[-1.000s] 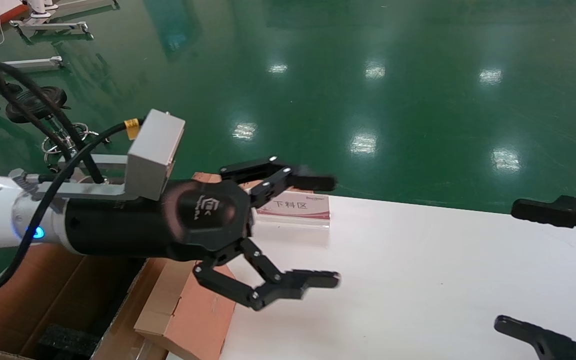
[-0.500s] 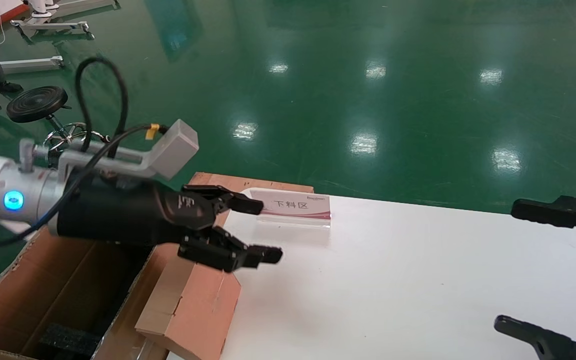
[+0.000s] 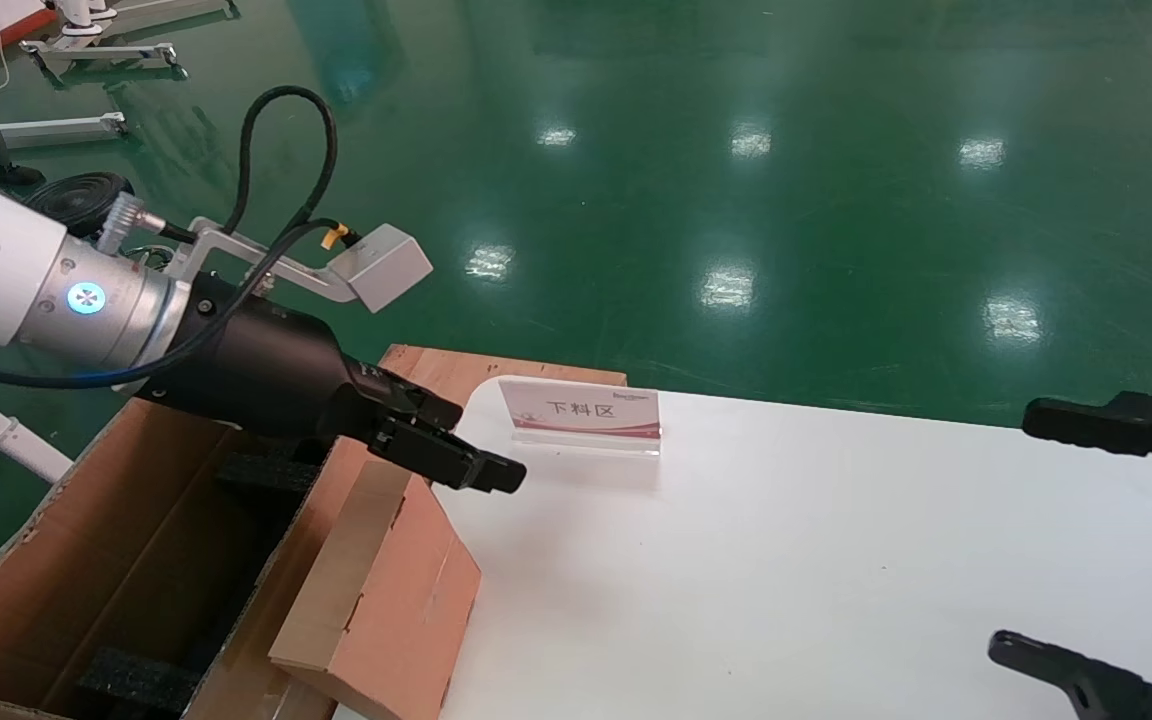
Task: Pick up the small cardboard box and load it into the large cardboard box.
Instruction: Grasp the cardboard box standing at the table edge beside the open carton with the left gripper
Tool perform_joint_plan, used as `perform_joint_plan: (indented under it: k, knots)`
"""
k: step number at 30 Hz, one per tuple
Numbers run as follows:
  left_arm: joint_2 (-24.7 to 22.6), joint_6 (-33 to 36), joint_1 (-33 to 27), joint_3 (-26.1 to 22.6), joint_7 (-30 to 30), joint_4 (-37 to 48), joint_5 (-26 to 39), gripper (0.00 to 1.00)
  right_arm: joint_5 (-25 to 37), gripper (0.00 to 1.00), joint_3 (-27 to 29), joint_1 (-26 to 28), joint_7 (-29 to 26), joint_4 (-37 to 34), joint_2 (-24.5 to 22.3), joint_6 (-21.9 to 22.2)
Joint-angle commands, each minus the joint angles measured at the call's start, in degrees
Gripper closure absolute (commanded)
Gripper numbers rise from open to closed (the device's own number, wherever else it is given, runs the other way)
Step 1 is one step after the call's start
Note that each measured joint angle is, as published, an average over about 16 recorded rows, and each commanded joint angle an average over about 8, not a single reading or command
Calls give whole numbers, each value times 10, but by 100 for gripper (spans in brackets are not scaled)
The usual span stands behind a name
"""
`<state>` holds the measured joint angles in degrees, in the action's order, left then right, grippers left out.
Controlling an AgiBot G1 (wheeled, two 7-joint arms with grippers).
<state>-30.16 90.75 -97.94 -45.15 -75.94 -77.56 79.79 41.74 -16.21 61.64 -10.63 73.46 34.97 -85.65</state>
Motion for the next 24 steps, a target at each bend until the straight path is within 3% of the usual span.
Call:
perform_joint_plan:
  k: [1, 24]
  knots:
    - [-2, 1, -23, -26, -20, 0, -3, 0, 0, 0, 0, 0, 0, 0, 0, 0]
    - [-50, 4, -286, -437, -189, 0, -18, 0, -1, 0, -1, 0, 1, 0, 0, 0]
